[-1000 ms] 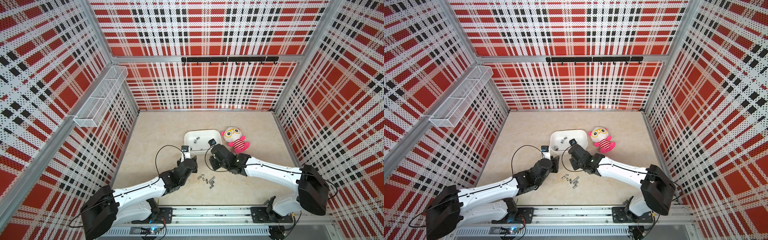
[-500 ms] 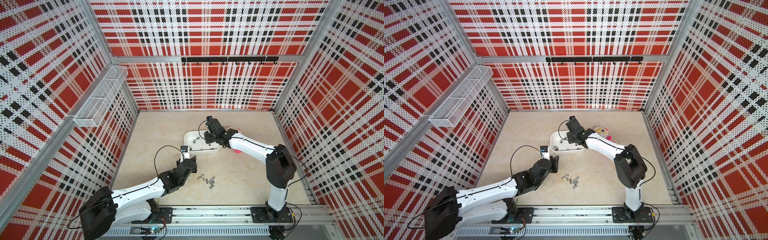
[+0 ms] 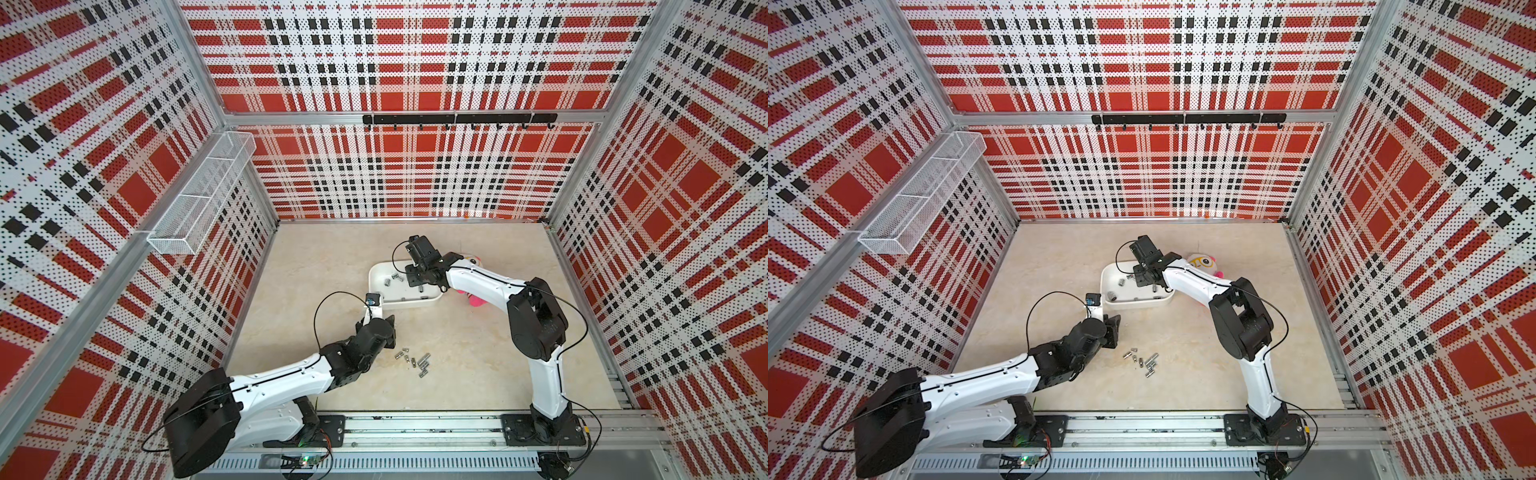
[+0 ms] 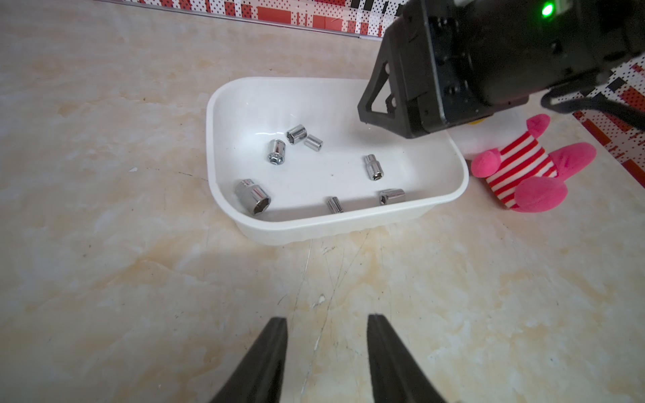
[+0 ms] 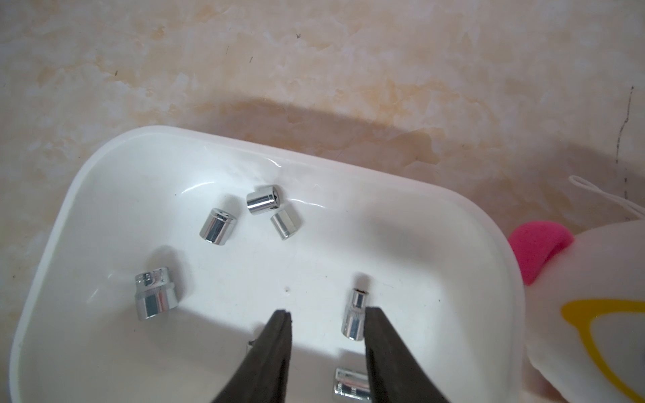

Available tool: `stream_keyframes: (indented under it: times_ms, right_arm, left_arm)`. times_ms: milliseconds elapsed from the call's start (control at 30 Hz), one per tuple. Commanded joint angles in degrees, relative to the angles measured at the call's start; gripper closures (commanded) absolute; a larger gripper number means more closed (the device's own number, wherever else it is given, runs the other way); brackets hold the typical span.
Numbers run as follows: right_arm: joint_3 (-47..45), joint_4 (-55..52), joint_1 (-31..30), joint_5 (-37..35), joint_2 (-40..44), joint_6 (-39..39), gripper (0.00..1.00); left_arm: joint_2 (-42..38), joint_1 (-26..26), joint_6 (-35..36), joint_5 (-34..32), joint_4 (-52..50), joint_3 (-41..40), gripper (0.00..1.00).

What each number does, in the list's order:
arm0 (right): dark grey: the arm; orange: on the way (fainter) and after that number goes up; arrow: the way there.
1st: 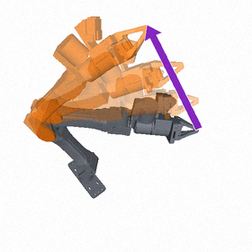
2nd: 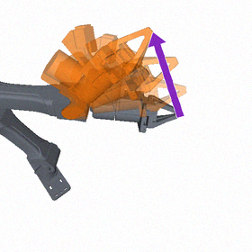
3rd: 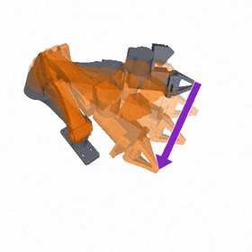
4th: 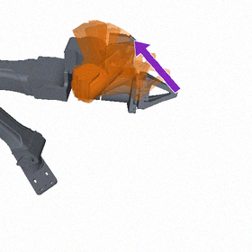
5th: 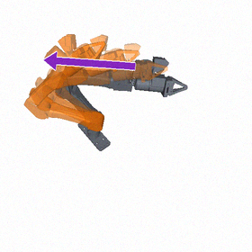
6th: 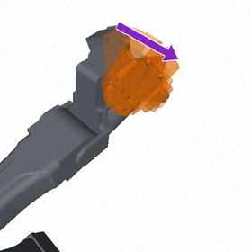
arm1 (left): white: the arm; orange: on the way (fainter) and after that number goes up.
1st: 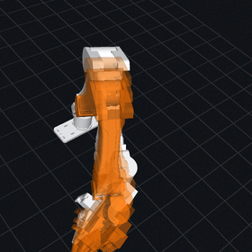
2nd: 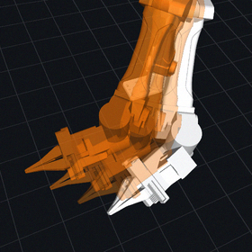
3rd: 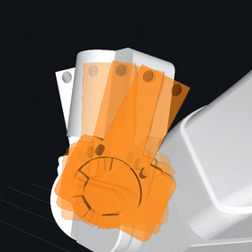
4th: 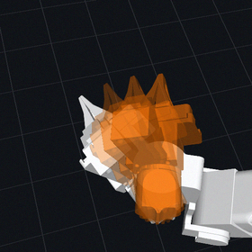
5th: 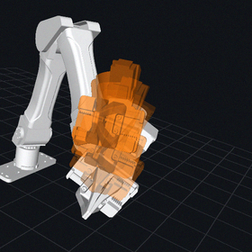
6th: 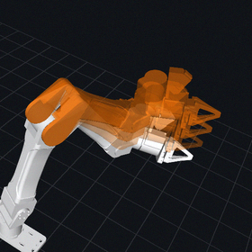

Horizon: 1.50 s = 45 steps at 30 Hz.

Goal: Put the socket on the desktop into the storage box
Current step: Place the socket head in the storage box, then pick up the socket head from the center of the board.

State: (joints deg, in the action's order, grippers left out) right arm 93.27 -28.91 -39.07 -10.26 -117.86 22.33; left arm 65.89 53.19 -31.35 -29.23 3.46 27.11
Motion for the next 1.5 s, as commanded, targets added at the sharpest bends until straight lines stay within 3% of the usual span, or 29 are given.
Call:
stream_keyframes:
  times_ms: [0,167,400,567,733,1033,1233,1467]
  right_arm:
    - [-0.5,-1.4,0.4,0.2,2.7,-0.3,0.59]
    - [-9.1,0.6,0.4,0.4,12.1,-0.7,0.59]
    - [-30.1,7.1,0.4,-3.3,31.4,-1.1,0.57]
    - [-44.6,12.1,0.3,-0.6,43.0,2.8,0.55]
    - [-53.9,15.1,0.2,0.7,48.9,4.9,0.55]
    - [-60.7,16.4,-0.2,-0.9,54.8,6.4,0.54]
    - [-61.4,17.4,-0.2,-0.3,54.2,6.2,0.54]
    - [-61.3,17.6,-0.6,0.1,53.6,6.3,0.54]
  left_arm:
    - [1.7,0.3,2.1,3.0,0.6,1.4,0.57]
    - [5.0,1.4,3.8,6.5,0.3,2.6,0.61]
    - [9.0,2.3,3.5,11.2,1.0,3.5,0.62]
    - [7.3,4.1,2.3,11.3,-0.2,2.6,0.61]
    - [5.2,6.2,0.8,11.4,-1.4,-0.4,0.57]
    - [5.4,10.2,-2.9,9.6,-0.8,-4.9,0.53]
    - [7.6,10.3,-3.9,5.6,-3.4,-3.7,0.62]
    - [8.2,10.3,-3.8,6.3,-3.4,-3.6,0.62]
